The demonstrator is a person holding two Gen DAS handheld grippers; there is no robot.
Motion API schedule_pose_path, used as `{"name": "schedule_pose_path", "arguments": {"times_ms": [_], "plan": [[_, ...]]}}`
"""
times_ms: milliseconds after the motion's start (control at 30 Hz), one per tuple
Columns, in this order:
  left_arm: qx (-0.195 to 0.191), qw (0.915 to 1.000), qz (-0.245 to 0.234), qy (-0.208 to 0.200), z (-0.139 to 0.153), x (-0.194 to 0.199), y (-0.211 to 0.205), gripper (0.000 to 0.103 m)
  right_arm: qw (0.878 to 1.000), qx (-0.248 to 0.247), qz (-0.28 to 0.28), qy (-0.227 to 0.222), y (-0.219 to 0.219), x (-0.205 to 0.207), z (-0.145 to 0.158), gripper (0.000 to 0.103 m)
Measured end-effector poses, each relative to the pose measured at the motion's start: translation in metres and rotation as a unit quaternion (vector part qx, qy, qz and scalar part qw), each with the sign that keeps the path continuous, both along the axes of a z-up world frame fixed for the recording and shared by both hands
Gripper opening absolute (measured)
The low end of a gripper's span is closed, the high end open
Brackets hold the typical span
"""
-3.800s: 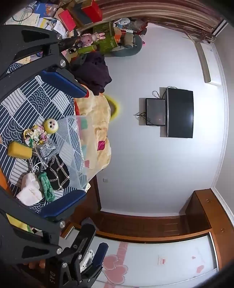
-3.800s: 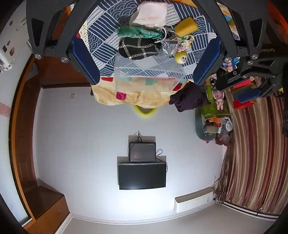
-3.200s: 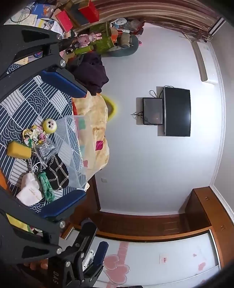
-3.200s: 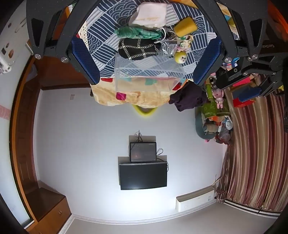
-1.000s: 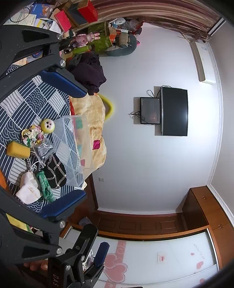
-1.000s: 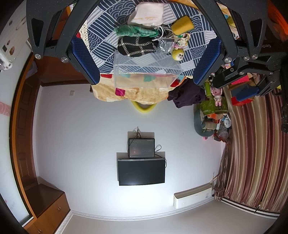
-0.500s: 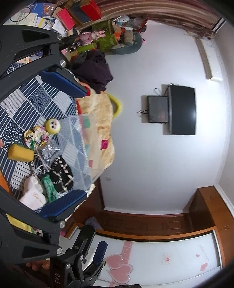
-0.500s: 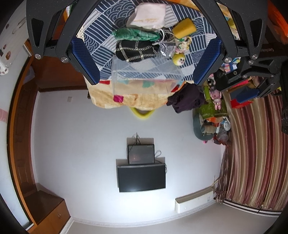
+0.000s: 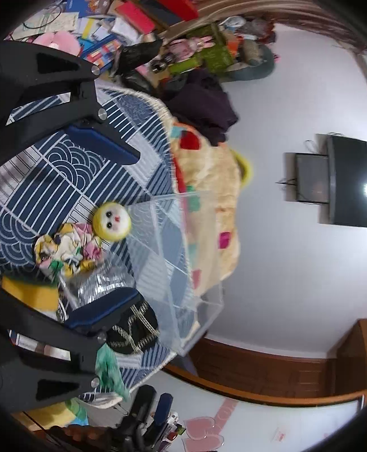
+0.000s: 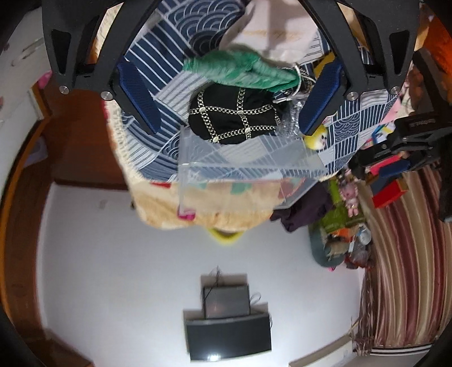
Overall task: Organize soft objects
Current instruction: 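Grasp the yellow felt ball with the left tool while the right tool grasps the black chain pouch, then lower the felt ball into the clear box with the left tool while the right tool drops the pouch in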
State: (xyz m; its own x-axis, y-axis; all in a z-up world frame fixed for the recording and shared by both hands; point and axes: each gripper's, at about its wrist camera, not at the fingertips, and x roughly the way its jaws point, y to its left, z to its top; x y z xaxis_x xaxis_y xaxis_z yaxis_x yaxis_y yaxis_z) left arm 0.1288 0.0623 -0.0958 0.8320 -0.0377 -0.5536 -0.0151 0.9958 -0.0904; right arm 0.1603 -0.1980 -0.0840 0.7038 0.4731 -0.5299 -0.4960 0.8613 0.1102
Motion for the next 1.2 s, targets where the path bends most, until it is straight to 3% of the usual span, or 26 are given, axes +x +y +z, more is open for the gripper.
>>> {"name": "schedule_pose_path", "arguments": {"times_ms": [333, 433, 500, 567, 667, 733, 967, 1200], "plan": [[-0.017, 0.9971, -0.015, 0.072, -0.040, 0.051, 0.008, 0.077, 0.992, -0.043, 0.032, 0.117, 0.008, 0.064, -0.046, 0.071], [-0.025, 0.9950, -0.019, 0.095, -0.053, 0.058, 0.008, 0.069, 0.988, -0.047, 0.038, 0.141, 0.009, 0.070, -0.059, 0.059], [-0.031, 0.9936, -0.023, 0.106, -0.059, 0.061, 0.007, 0.059, 0.986, -0.041, 0.044, 0.154, 0.006, 0.073, -0.065, 0.049], [-0.035, 0.9924, -0.027, 0.115, -0.063, 0.064, 0.006, 0.046, 0.988, -0.040, 0.037, 0.148, 0.001, 0.068, -0.065, 0.038], [-0.034, 0.9931, -0.028, 0.109, -0.064, 0.060, 0.004, 0.044, 0.988, -0.025, 0.039, 0.148, -0.007, 0.061, -0.059, 0.020], [-0.032, 0.9941, -0.030, 0.099, -0.059, 0.053, 0.004, 0.044, 0.990, -0.024, 0.040, 0.136, -0.011, 0.054, -0.053, 0.015], [-0.024, 0.9982, -0.028, 0.048, -0.023, 0.029, 0.005, 0.044, 0.997, -0.036, 0.033, 0.059, -0.008, 0.028, -0.026, 0.012], [-0.026, 0.9992, -0.028, -0.012, 0.017, 0.017, 0.007, 0.044, 0.999, -0.014, 0.031, -0.009, -0.006, 0.019, 0.020, 0.012]]}}
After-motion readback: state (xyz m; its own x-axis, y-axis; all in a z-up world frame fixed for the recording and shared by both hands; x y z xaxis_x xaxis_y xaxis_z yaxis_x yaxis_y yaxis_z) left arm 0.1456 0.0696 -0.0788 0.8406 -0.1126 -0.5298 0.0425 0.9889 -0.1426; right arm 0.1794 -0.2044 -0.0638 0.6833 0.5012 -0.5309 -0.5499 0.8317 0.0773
